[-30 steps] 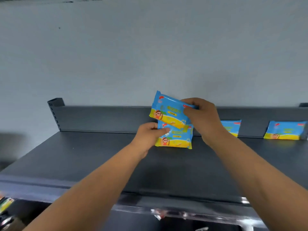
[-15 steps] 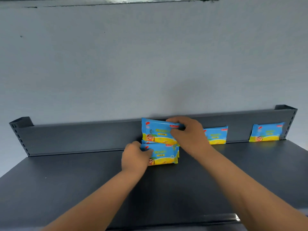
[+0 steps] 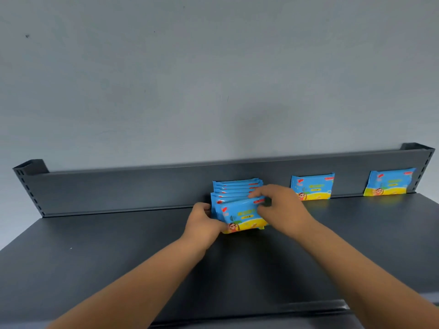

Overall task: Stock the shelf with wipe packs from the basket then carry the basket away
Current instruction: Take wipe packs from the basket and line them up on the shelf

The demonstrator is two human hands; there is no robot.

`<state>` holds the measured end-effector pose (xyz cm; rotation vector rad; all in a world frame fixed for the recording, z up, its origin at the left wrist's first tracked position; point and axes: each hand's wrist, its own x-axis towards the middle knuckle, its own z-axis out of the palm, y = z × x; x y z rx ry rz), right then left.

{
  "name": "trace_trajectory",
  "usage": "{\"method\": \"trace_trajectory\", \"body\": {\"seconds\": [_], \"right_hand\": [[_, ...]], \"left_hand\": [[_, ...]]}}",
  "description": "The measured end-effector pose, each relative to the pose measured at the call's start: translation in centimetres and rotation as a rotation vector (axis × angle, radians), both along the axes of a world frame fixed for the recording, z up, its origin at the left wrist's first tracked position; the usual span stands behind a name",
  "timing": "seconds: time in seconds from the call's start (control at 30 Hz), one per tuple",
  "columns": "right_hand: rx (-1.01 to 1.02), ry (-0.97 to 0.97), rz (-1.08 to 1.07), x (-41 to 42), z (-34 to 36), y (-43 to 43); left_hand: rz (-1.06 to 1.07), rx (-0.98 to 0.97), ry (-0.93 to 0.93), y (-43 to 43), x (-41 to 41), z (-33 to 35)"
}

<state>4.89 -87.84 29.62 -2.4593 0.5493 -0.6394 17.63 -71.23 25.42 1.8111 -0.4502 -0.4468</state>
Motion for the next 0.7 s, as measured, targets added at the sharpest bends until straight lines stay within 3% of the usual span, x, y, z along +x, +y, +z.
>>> {"method": "trace_trajectory", "body": {"seconds": [0.1,0.23,0.33,0.47,0.7], "right_hand": [[-0.200,0.023,0.008,0.1,-1.1,0.2],[-0.247,-0.010,-0.026,0.1,-1.6,0.6],[-0.130,0.065,-0.156,0.0,-1.8,0.9],[0.248,0.100,-0.147,-0.2,-1.8,0.8],[0.305,0.083,-0.074,-0.9,-2.3,-0.3]], "left_hand": [[-0.049,-0.030,-0.007,0.2,-0.1,0.2],[-0.038,-0.049,-0.062,0.1,-0.3,0.1],[-0.008,-0.061,-0.117,0.2,-0.4,-0.4],[0.011,-0.056,-0.142,0.1,-0.7,-0.3],[-0.004,0.079,-0.311,0.0,-1.5,-0.1]]}}
